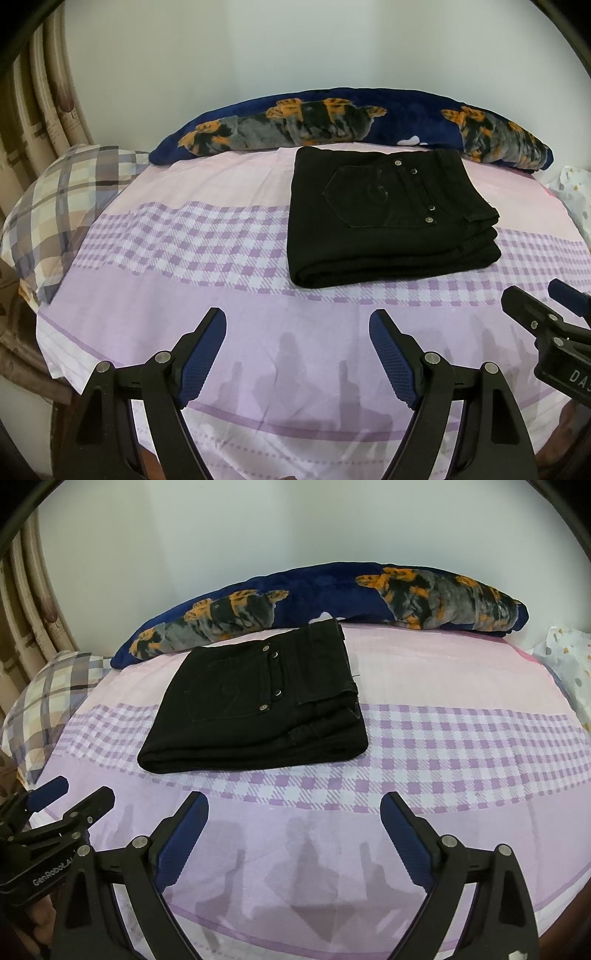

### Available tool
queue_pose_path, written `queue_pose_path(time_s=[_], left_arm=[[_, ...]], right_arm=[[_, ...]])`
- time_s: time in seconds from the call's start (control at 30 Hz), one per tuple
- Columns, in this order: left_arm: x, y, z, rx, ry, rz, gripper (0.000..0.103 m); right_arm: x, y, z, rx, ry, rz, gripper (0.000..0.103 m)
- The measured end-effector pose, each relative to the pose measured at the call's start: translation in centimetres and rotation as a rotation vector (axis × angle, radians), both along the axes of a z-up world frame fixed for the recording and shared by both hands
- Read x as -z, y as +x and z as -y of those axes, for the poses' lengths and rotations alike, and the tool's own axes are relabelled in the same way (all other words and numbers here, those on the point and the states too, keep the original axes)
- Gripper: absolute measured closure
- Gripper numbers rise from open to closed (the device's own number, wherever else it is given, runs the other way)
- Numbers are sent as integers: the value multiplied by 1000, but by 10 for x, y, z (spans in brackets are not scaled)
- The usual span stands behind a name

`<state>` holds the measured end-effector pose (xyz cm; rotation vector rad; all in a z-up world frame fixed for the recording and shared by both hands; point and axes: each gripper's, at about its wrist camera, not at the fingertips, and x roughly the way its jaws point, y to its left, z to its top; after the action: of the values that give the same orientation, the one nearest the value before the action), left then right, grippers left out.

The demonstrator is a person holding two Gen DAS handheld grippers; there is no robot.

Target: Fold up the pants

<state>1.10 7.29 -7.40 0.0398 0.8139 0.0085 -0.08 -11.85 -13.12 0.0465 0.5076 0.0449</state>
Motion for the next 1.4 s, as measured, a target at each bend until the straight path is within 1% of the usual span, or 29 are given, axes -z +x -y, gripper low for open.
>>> queue_pose_path(time_s=[1.4], left_arm=[[5,4,-2,-3,12,-11,23]], right_arm=[[7,5,1,-13,-11,-29,10]])
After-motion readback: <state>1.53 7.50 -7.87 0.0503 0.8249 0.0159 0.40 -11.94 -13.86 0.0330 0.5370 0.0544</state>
